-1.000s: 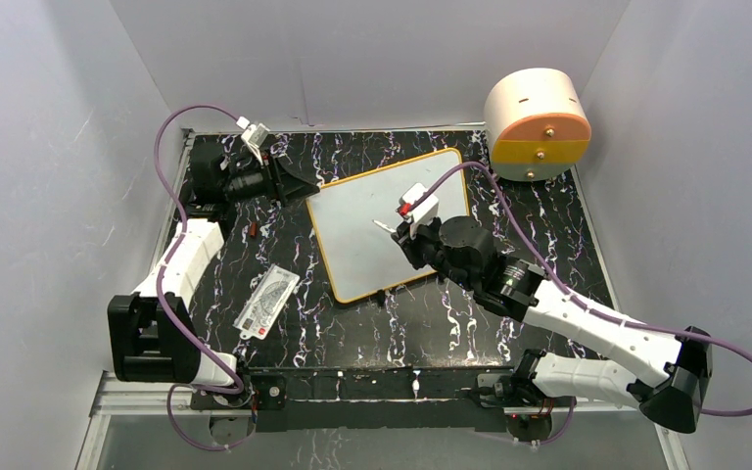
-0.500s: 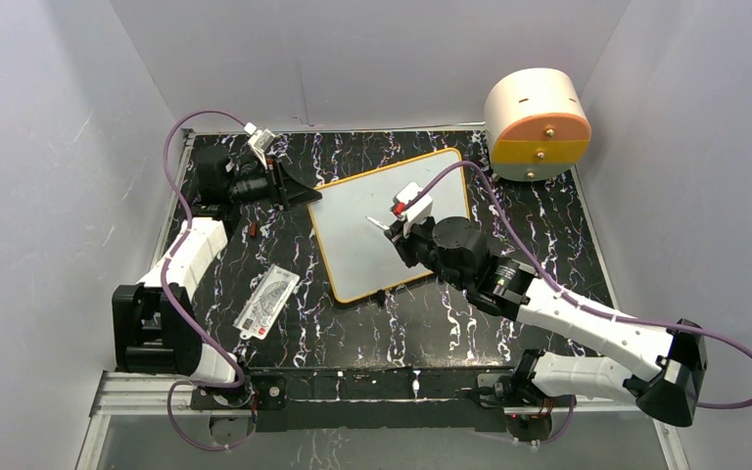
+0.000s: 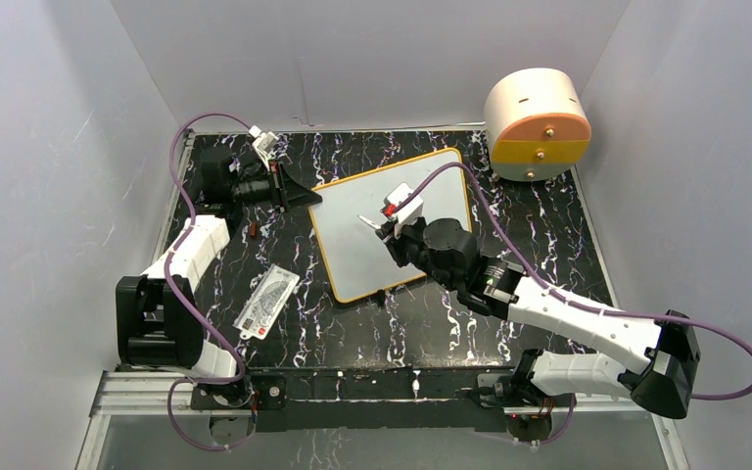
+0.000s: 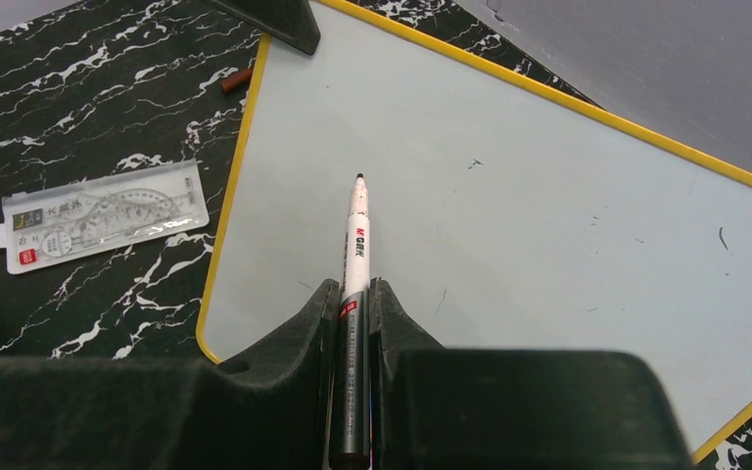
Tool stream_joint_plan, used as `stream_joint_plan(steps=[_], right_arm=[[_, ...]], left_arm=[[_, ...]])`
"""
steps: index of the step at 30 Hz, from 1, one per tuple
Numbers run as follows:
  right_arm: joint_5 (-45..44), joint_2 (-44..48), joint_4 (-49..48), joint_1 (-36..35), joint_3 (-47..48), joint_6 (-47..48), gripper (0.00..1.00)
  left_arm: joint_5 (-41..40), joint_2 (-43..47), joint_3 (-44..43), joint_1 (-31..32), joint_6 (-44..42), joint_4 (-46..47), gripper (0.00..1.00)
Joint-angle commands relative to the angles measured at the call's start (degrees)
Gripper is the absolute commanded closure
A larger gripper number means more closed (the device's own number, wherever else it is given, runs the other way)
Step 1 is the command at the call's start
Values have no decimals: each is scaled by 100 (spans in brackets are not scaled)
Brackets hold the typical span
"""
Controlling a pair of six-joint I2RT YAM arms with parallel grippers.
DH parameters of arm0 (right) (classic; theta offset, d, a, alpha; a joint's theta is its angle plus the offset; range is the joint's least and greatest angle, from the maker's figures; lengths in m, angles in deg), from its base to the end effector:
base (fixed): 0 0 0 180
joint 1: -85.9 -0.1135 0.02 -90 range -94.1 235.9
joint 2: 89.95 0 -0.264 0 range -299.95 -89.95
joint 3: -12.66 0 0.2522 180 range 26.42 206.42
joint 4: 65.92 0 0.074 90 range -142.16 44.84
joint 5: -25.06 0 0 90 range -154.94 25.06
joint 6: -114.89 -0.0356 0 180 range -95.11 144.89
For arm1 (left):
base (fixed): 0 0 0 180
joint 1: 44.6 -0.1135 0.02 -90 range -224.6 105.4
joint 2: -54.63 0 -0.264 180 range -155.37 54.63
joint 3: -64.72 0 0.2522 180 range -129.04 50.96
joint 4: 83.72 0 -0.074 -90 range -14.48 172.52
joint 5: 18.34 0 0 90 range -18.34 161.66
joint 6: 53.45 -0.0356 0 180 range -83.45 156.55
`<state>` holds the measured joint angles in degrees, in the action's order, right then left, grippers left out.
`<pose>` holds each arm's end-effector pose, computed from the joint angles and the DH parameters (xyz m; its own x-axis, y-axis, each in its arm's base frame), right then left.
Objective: Write a sentence on the whiteboard
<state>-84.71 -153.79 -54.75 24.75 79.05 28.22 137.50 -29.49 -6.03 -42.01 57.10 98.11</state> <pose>0.1369 0.2235 0.3456 -0.0337 -0.1744 -0.9841 -0.6660 0.7381 -0.1080 0.3233 -0.0471 0.3001 -0.5071 -0.1209 -0.8534 0.7834 0.3482 -0.5148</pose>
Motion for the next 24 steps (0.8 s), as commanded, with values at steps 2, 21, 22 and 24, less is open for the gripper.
stream_joint_plan(steps=[2,21,22,24], right_arm=[[-141,-46,-593,-74,183,133,100],[-414,9,-534,-222,193,84,100],[-416,-11,-506,-235,219,87,100],[-457,-12,-497,-255,231,79,100]], left_arm=[[278,154,-81,5,-166,-95,94],[-248,571,163,242,-750,-619,100],[-262,580,185,242,-769,-619,100],[-278,594,204,242,-837,-644,100]])
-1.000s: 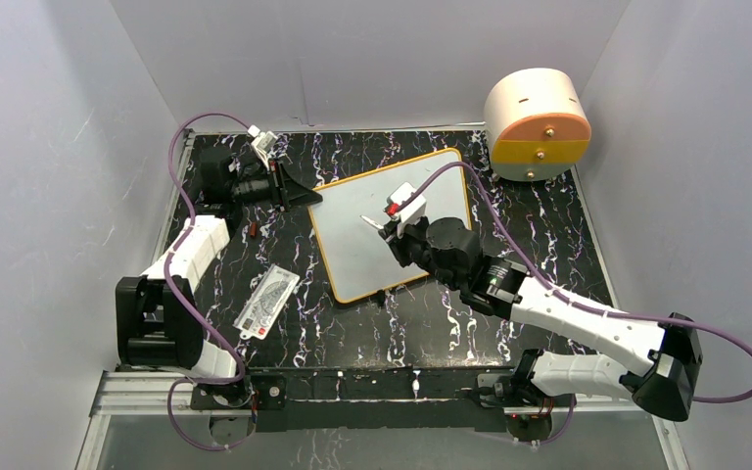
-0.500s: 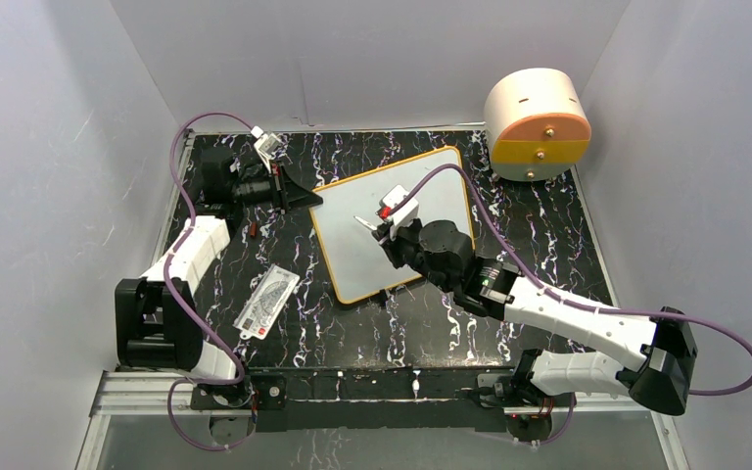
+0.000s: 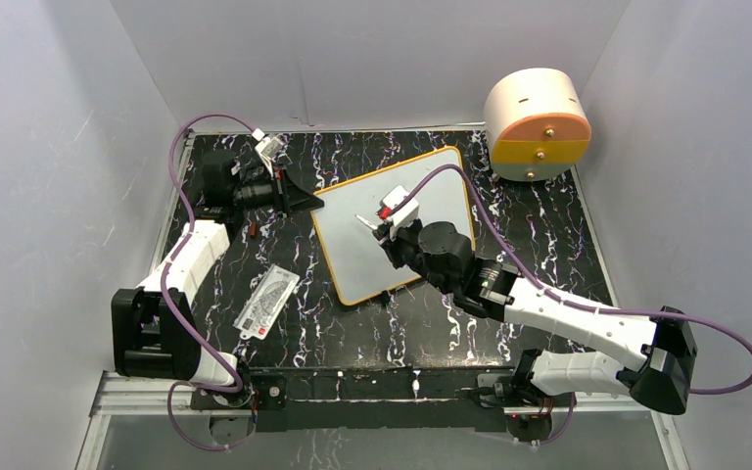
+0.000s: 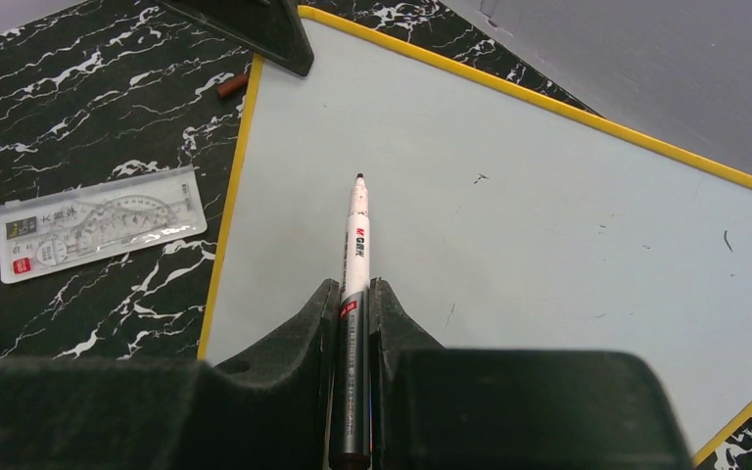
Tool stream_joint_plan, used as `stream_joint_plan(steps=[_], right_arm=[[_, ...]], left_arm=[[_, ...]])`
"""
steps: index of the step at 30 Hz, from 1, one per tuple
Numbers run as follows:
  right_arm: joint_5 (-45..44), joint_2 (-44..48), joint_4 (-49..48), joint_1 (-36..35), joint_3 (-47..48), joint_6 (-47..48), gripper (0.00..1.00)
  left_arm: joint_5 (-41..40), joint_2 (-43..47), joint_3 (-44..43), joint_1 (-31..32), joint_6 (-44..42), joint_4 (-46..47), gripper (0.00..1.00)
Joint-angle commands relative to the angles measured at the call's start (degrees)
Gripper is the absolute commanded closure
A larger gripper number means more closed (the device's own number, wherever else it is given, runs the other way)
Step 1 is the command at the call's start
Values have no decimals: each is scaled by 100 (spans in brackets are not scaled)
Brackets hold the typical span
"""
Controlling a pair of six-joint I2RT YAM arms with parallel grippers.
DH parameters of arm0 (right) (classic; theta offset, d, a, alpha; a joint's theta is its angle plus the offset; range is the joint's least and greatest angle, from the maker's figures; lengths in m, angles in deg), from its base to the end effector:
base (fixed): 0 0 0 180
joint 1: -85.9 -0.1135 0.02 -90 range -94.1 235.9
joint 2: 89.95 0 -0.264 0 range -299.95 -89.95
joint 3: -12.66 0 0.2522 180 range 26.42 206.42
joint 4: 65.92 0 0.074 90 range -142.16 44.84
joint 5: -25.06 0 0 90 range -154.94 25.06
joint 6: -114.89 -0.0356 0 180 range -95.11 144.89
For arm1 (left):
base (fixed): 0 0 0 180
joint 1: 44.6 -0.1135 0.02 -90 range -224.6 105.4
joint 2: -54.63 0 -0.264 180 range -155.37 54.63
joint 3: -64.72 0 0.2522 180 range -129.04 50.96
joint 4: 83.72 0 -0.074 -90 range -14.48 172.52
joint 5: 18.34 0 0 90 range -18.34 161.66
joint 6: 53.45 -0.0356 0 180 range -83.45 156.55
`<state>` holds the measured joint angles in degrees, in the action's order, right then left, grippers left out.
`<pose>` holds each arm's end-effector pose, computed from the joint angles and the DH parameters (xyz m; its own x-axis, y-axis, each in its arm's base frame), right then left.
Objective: Write a sentence on the whiteboard
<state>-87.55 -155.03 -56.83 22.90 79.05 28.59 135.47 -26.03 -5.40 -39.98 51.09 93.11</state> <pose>0.1333 0.2315 0.3442 -0.0194 -0.1693 -0.9854 -0.6522 0.7491 -0.1159 0.3087 -0.0570 0.3066 -0.4557 -0.0743 -0.8870 0.8162 0.3626 -0.4498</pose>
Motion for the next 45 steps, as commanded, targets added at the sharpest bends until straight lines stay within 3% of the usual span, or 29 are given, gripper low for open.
stream_joint_plan(steps=[1,22,45], right_arm=[[-208,111,-278,-83,226,40,100],[-1127,-467,444,-441,913,-81,100],[-1510,-1546,973,-675,2061,-120,100]], left_arm=[[-104,245,145,45,-255,-150,100],[-355,243,103,47,-540,-435,100],[-380,290,108,47,-576,-444,100]])
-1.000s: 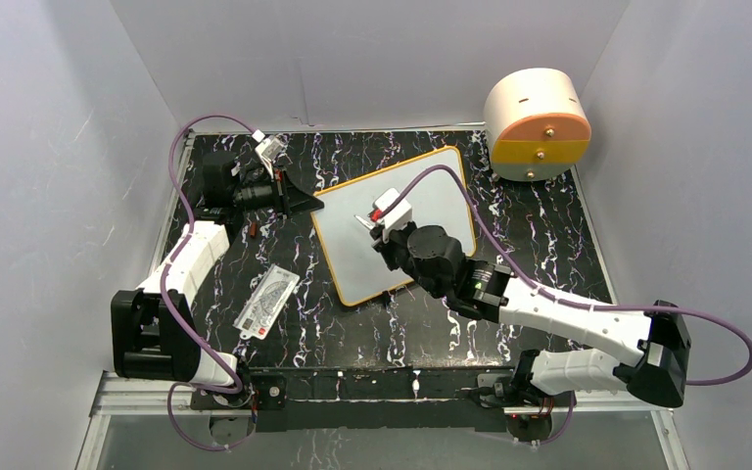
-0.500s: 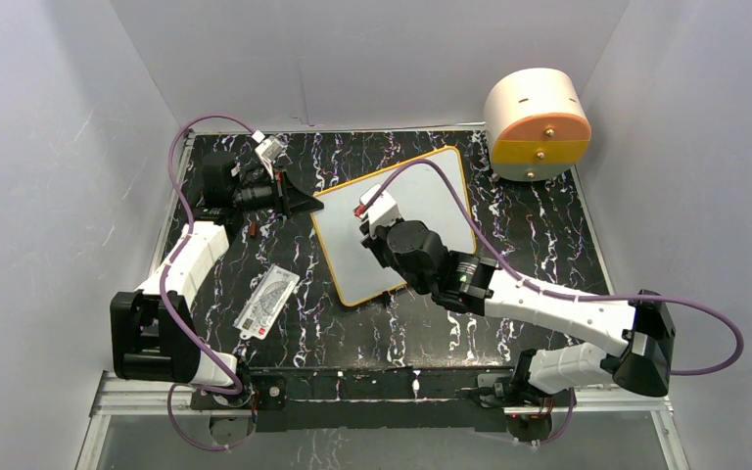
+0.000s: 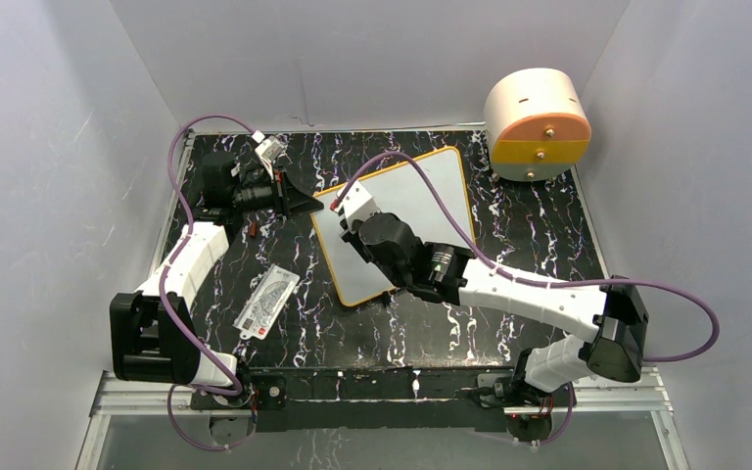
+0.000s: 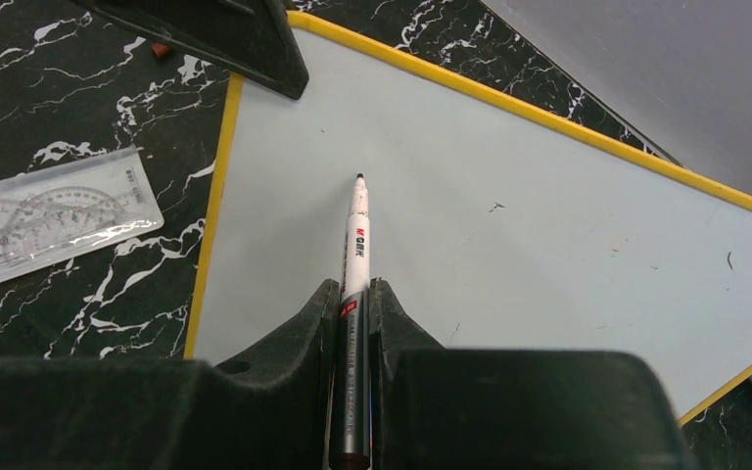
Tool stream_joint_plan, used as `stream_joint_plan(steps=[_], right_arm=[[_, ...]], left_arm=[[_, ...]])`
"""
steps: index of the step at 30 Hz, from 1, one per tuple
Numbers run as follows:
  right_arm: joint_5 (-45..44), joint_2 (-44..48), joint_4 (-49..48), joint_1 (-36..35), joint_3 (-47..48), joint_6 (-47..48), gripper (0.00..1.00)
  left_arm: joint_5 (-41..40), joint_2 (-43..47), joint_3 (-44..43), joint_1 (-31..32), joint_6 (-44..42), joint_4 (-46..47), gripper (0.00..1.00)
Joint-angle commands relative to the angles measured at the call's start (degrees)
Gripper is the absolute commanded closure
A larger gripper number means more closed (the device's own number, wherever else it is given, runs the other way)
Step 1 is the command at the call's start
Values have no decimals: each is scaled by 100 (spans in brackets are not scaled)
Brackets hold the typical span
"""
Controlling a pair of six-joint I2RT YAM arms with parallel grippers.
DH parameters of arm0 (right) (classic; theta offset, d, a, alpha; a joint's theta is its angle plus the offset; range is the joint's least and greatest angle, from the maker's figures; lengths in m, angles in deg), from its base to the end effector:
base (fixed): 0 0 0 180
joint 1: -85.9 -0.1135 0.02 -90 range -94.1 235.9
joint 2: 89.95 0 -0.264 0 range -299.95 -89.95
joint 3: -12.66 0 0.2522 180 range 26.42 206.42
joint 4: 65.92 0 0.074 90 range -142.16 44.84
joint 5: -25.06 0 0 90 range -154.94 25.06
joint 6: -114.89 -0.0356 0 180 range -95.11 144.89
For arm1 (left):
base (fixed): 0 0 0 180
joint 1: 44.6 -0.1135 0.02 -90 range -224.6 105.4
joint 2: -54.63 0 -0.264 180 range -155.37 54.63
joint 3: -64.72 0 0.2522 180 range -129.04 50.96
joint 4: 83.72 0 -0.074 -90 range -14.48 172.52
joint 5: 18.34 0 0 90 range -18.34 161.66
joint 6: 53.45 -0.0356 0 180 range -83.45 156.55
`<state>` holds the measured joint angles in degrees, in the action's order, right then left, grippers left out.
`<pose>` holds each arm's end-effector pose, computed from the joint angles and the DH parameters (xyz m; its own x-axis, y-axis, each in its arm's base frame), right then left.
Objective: Write a sentence on the whiteboard
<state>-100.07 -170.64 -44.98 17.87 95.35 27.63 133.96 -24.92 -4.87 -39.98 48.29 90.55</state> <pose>0.1413 0.2955 0.3494 -0.0948 -0.3394 -0.9358 -0.5600 0.7954 -0.2318 0.3042 -0.0562 0.3050 -0.4444 -0.0590 -0.8939 0.8137 0.3908 -0.4303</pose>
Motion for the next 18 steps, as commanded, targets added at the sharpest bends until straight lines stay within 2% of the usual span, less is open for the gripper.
stream_joint_plan(steps=[1,18], right_arm=[[-316,-9,-216,-230,482,11,100],[-627,-324,-643,-400,605,31,100]], left_arm=[[-223,177,55,52,-288,-188,100],[-240,170,55,83,-296,-203,100]])
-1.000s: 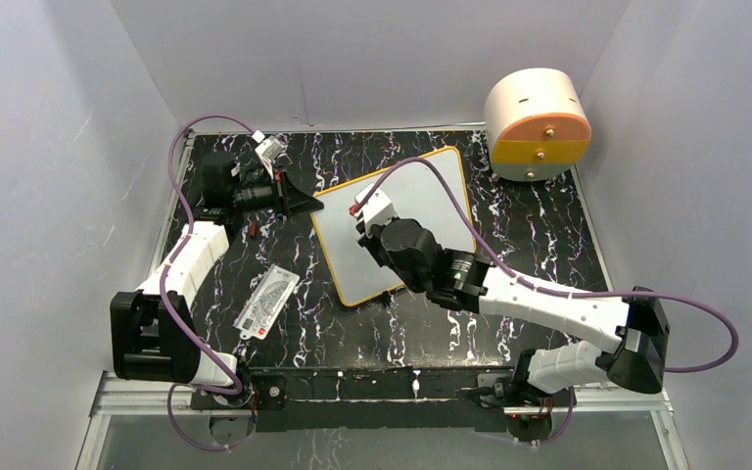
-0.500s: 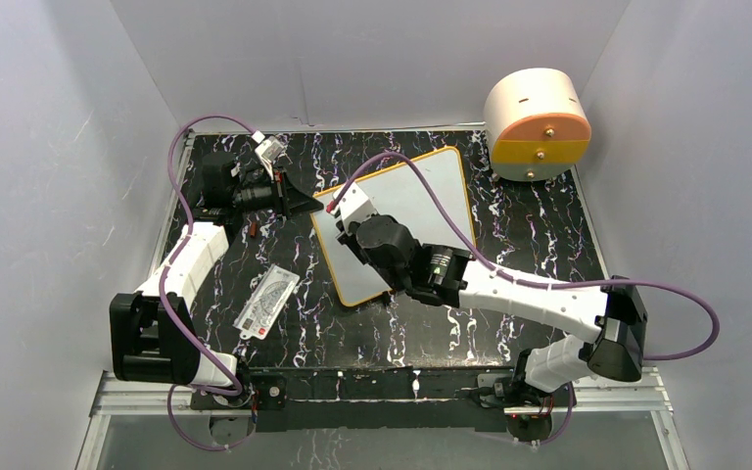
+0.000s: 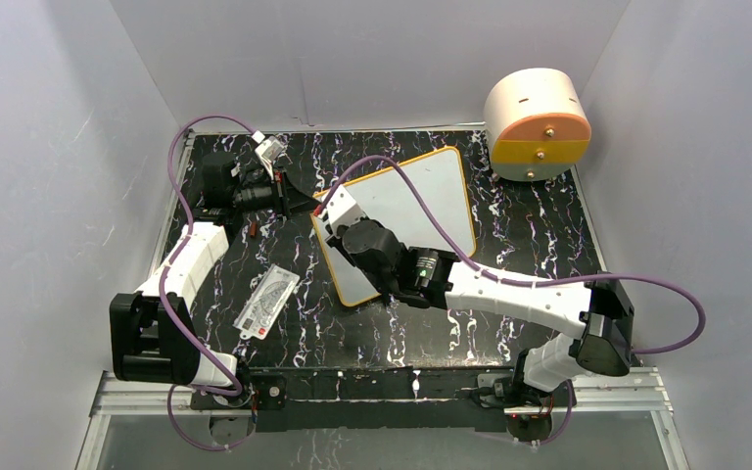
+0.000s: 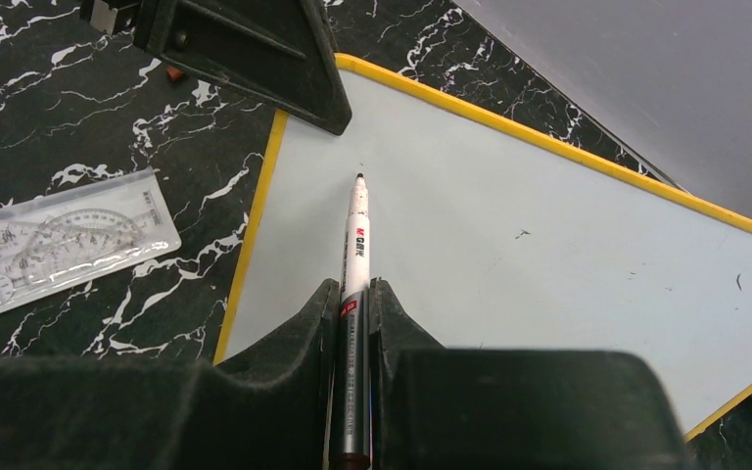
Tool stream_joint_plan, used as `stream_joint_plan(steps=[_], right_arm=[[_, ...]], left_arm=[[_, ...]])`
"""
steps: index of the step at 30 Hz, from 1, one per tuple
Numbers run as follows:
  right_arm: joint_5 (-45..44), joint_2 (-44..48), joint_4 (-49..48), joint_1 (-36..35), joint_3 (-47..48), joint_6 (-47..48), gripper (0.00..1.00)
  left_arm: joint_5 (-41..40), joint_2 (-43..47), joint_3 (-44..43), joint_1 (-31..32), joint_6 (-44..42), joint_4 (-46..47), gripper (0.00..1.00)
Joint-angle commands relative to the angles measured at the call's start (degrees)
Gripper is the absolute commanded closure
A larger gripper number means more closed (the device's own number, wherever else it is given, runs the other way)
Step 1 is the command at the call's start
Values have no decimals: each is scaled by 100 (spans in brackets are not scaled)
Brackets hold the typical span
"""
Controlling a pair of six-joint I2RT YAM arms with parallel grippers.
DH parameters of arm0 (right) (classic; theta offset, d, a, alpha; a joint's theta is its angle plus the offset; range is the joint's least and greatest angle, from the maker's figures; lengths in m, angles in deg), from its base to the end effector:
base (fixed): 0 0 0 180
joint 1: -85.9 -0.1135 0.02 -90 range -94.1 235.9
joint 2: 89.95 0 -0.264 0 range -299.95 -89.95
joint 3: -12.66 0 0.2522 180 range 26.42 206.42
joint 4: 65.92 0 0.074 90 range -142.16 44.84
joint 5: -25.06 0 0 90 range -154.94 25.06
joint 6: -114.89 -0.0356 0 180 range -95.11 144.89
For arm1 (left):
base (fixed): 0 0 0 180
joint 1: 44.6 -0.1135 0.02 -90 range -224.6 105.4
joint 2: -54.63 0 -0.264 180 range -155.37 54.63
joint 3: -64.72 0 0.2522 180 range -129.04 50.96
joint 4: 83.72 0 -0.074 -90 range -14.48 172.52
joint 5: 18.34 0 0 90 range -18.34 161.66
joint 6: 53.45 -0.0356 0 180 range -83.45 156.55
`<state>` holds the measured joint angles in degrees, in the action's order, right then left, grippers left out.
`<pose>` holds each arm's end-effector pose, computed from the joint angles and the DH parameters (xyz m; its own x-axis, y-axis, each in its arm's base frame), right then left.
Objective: Write a sentence on the whiteboard
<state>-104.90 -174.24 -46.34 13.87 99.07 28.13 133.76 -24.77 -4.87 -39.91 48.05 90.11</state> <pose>0.1274 0.3186 0.3551 -0.0619 -0.3313 -0.9415 -0.5445 0.8018 -0.2463 0.3035 -0.0565 0.3051 -0.4453 -0.0571 -0.8936 0.8126 0.3934 -0.4301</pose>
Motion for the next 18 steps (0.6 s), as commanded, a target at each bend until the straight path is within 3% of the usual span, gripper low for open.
stream_joint_plan(steps=[1,18], right_arm=[[-117,45,-534,-4,233,-17,100],[-218,-123,-774,-13,320,24,100]], left_arm=[[-218,146,59,76,-271,-162,100],[-222,135,55,94,-269,-159,100]])
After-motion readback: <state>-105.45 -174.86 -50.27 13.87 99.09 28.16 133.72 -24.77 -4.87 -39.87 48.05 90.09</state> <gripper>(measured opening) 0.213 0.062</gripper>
